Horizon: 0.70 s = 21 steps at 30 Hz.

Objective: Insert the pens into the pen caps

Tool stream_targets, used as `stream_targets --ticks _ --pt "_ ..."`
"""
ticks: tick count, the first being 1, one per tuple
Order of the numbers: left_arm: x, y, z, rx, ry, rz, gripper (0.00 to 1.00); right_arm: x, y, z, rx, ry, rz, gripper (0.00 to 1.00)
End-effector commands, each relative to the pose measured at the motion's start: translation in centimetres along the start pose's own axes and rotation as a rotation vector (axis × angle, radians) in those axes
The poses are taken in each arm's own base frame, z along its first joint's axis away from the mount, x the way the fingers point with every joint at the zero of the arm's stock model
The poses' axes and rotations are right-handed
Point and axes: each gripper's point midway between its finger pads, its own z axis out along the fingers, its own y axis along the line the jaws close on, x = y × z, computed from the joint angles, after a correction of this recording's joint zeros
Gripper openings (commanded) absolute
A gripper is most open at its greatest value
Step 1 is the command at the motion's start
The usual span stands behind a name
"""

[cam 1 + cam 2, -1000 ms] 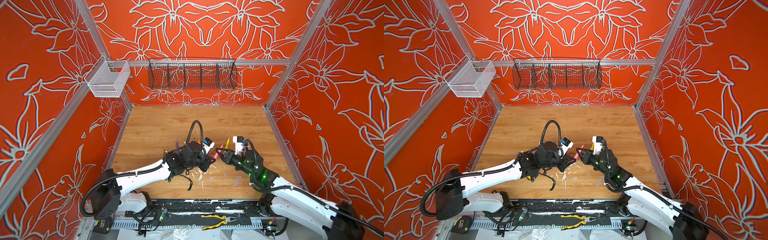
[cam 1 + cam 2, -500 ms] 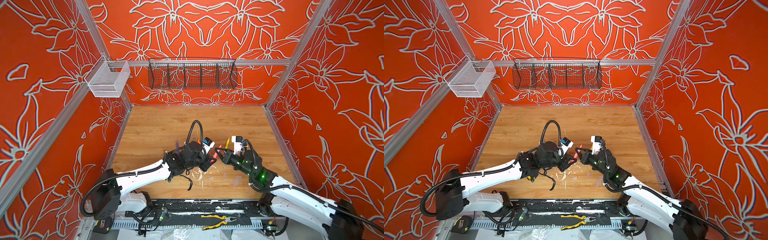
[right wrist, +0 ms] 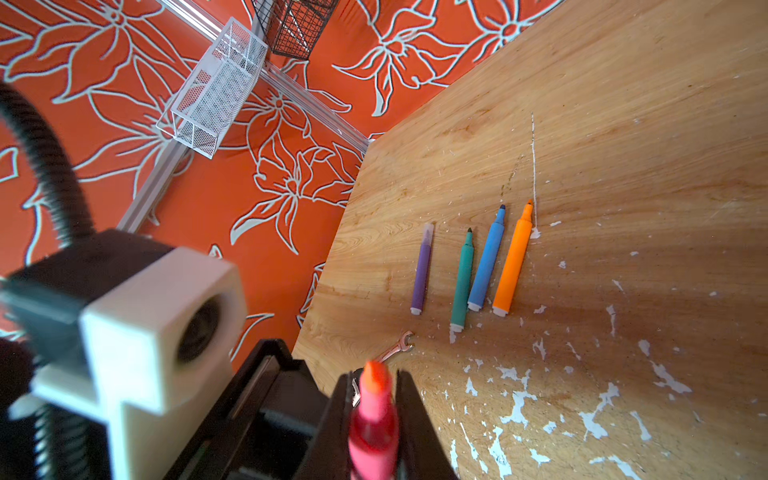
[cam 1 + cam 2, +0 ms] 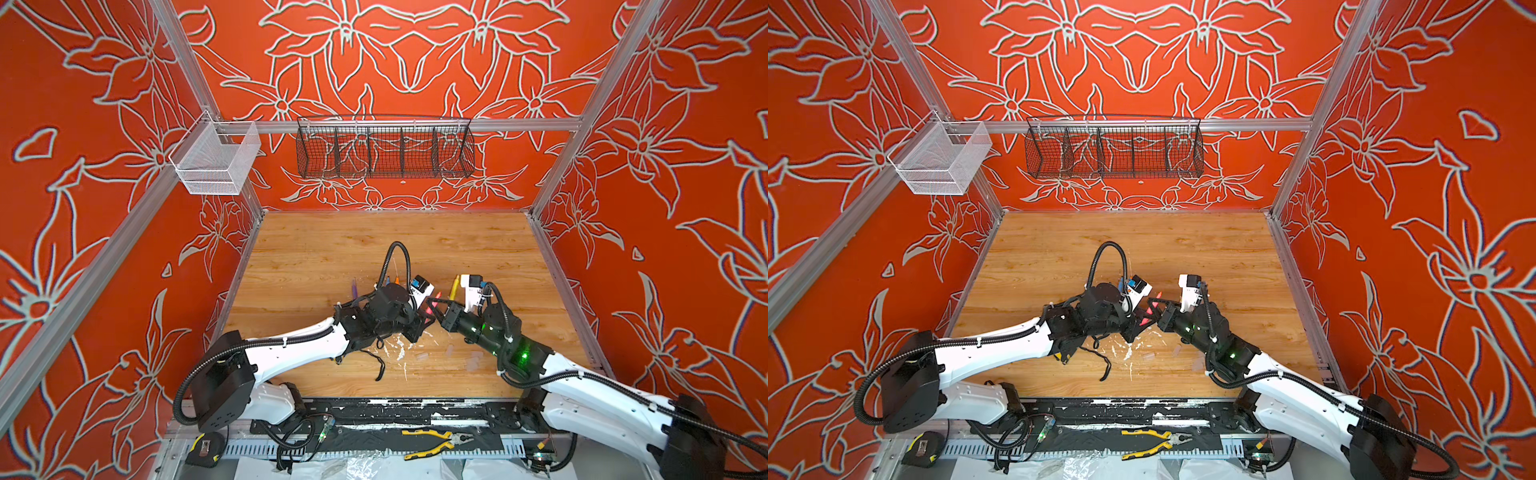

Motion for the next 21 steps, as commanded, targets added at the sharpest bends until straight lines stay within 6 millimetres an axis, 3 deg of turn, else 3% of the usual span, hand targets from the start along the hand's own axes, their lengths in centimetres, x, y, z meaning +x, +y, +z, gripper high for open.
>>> stream_targets --ticks 1,2,6,9,14,21 --pt "-1.7 -0.3 -0.1 -0.001 -0.05 0.006 0.0 -1.2 1.1 -0.1 -0.02 -0.047 0.01 0.03" --pt "-1.6 -0.1 -0.1 -0.01 -0.047 0.005 0.0 -1.1 0.9 -0.1 -0.013 -0.047 0.009 0.06" --pt "-1.5 1.0 -0.7 -0.082 -0.042 -0.009 0.0 -1.2 0.4 -0.7 0.029 -0.041 -0.02 0.38" --pt "-1.1 2.8 -1.8 -0.185 -0.053 -0.022 0.0 -1.3 -1.1 -1.9 0.147 -0.02 -0.059 0.52" --pt "-1.2 5.3 -3.6 -0.307 -0.094 -0.048 0.0 -0.8 -3.3 -4.2 0.278 0.018 -0.074 0.61" --pt "-2.5 8.4 -4.9 -0.336 -0.11 -0.157 0.0 3.1 -6.7 -5.5 0.442 0.166 -0.059 0.63"
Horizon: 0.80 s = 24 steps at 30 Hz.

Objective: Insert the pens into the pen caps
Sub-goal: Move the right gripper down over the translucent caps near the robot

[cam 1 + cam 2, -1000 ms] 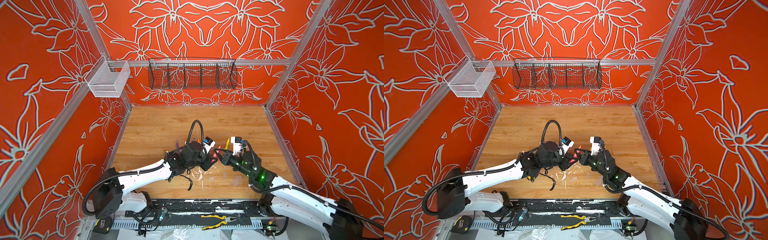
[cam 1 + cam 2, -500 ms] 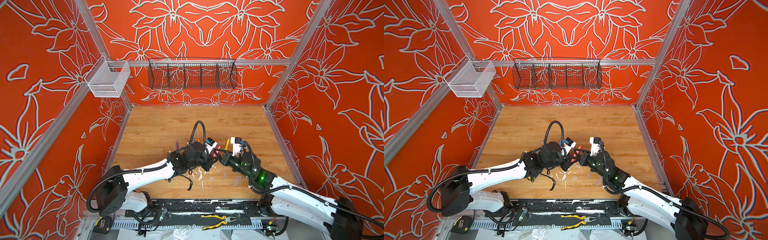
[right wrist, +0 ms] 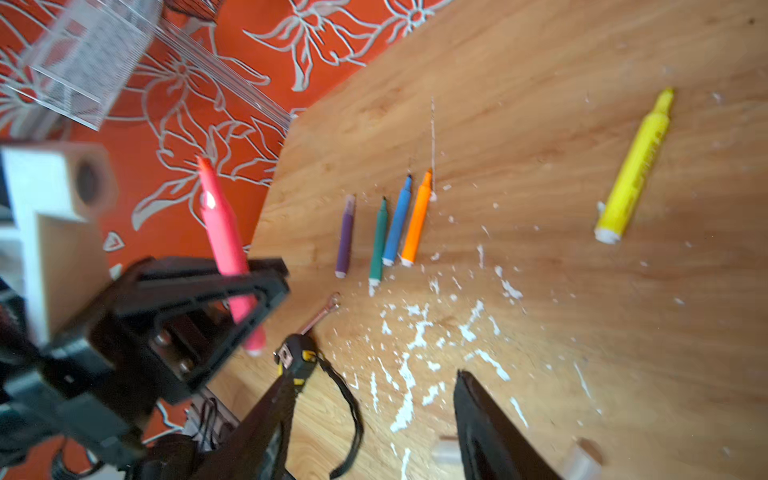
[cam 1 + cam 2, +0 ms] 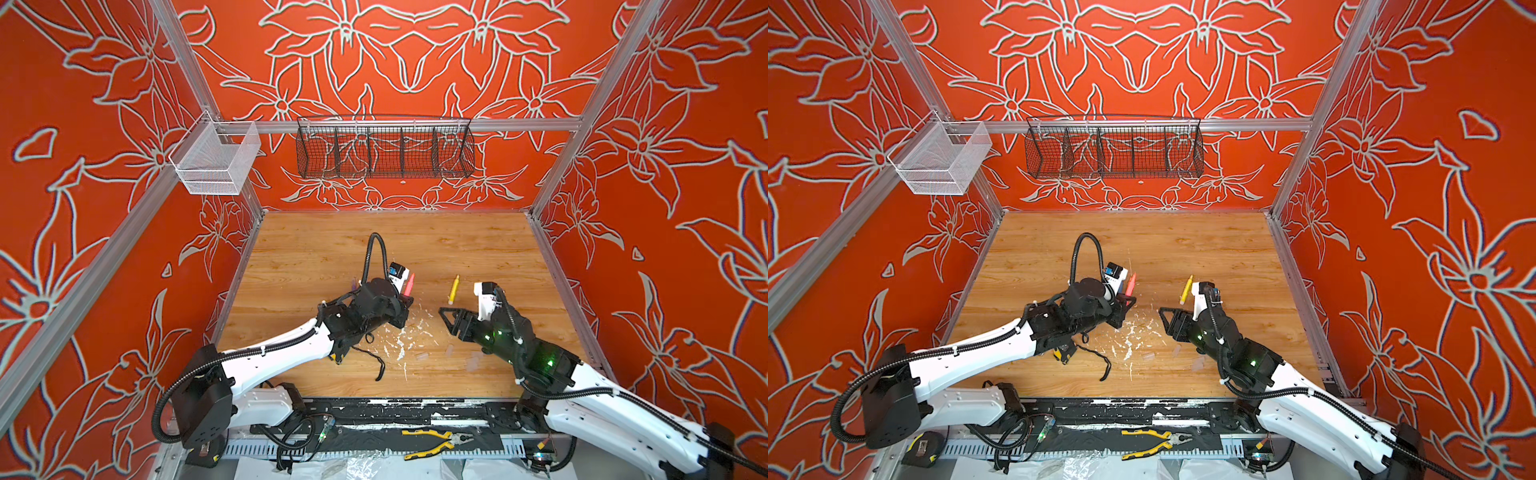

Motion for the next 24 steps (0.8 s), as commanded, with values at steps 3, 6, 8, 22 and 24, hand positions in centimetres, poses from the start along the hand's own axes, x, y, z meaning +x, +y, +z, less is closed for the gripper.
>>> stream_targets --ticks 3,6,8,22,24 --pt "-0.7 2.8 -0.5 -0.063 0.008 -0.074 0.0 4.0 -4.1 -0.1 0.237 0.133 -0.029 0.62" --pt "-0.6 3.7 -0.8 -0.103 0.005 -0.066 0.0 5.5 -5.1 0.2 0.31 0.169 -0.055 0.62" --pt "-0.4 3.9 -1.0 -0.107 0.007 -0.061 0.0 6.3 -5.5 0.4 0.356 0.19 -0.079 0.61" --pt "-0.6 3.2 -1.9 -0.059 -0.017 -0.072 0.0 9.1 -8.4 1.4 0.611 0.242 -0.179 0.52" --pt "-0.9 3.5 -1.7 -0.079 -0.033 -0.071 0.0 9.4 -9.1 1.3 0.63 0.244 -0.175 0.52"
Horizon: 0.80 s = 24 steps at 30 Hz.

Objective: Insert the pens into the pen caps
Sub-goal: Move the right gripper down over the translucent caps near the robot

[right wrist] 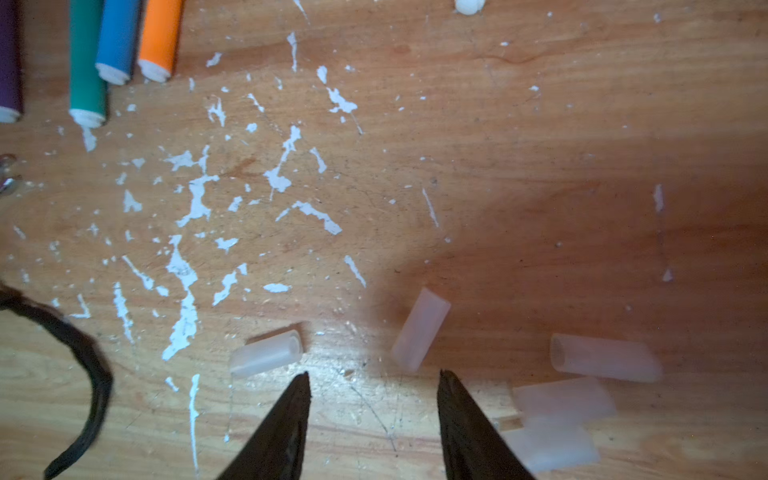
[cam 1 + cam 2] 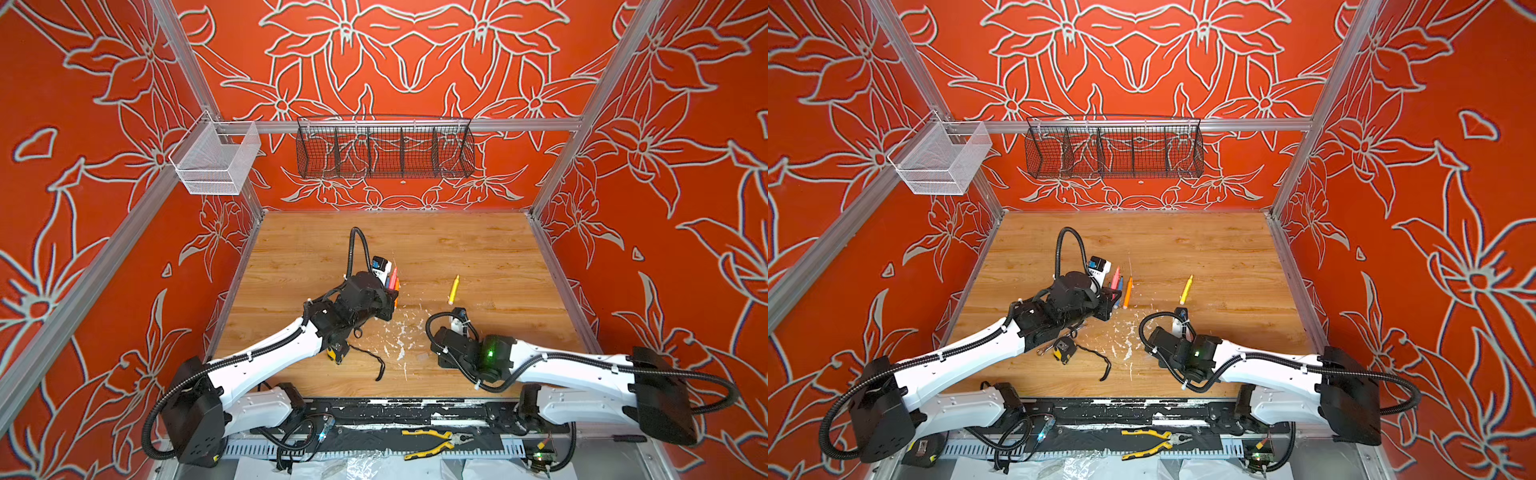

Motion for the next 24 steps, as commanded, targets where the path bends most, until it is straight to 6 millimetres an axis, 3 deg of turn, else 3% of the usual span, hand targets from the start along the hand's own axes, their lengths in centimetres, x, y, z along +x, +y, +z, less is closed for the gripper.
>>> stream_targets --ticks 1,11,16,24 --pt "-0.7 0.5 0.0 -0.021 -0.036 -0.013 0.0 0.3 -1.8 0.3 0.069 -0.019 0.029 0.51" --pt "0.0 1.0 0.7 -0.034 -0.049 -0.016 0.0 1.4 -2.3 2.2 0.12 -0.002 0.029 0.54" --pt "0.1 1.1 0.6 -0.035 -0.049 -0.009 0.0 1.5 -1.2 3.5 0.133 0.006 0.015 0.53" --pt "0.1 0.7 1.6 -0.025 -0.032 0.008 0.0 2.2 -1.3 5.3 0.146 -0.006 0.049 0.49"
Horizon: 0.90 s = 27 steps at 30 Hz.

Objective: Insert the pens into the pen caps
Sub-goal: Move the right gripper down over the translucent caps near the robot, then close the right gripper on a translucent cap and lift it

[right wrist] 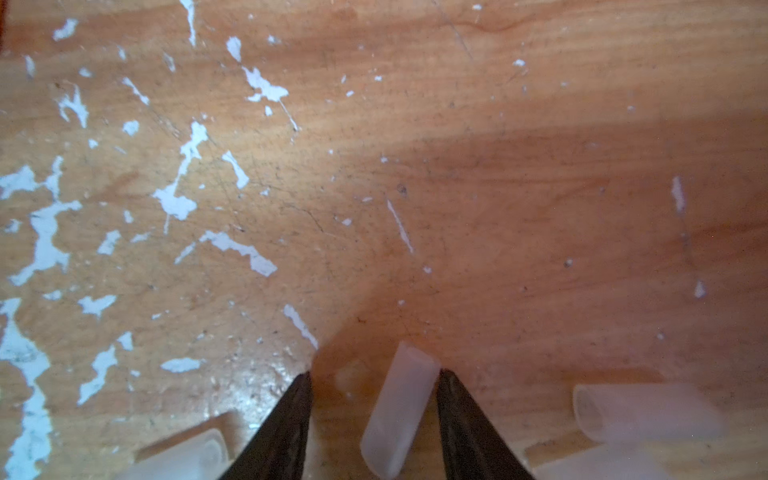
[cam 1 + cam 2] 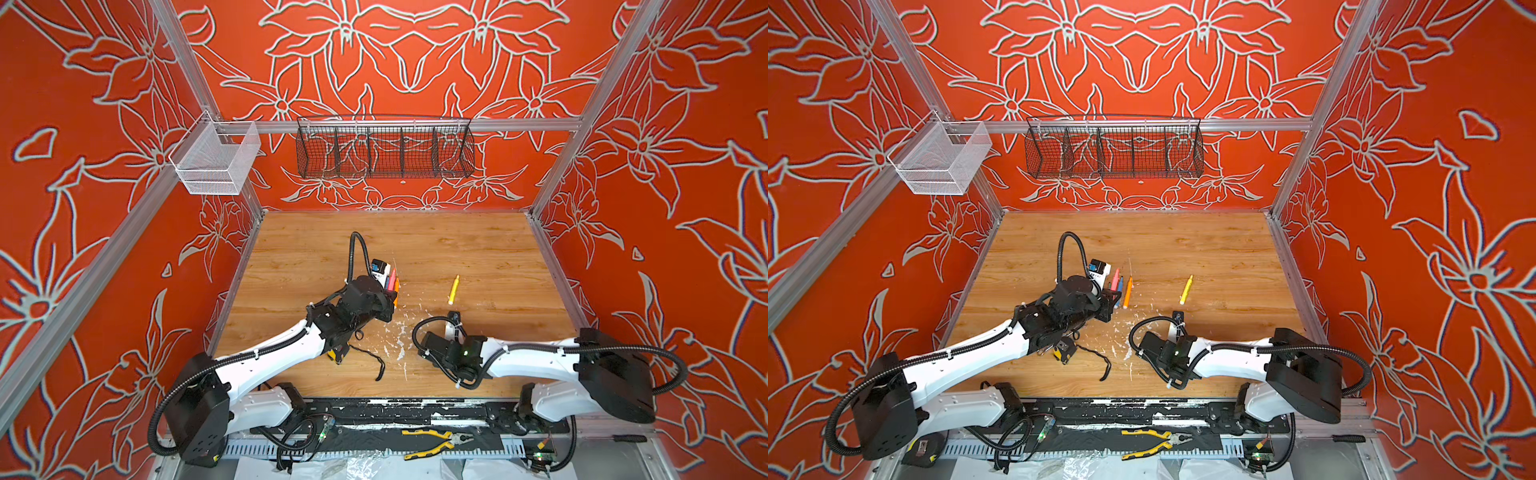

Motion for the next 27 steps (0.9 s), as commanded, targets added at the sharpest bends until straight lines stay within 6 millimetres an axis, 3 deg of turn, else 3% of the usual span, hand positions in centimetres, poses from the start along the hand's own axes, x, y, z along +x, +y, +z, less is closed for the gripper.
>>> stream_targets --ticks 1,9,22,27 --pt "-0.9 -0.1 0.4 -0.008 -0.009 0.009 0.0 1.0 -0.6 0.8 0.021 0.018 0.036 0.47" --pt "-0.2 0.4 -0.3 -0.012 -0.022 -0.001 0.0 0.7 -1.1 0.7 0.039 -0.003 0.044 0.42" --pt "0.2 0.6 -1.1 -0.011 -0.013 -0.016 0.0 1.9 -1.7 1.9 0.083 0.033 0.033 0.14" --pt "1.0 0.9 -1.5 -0.015 0.009 -0.032 0.0 1.8 -1.2 2.0 0.058 0.026 0.026 0.11"
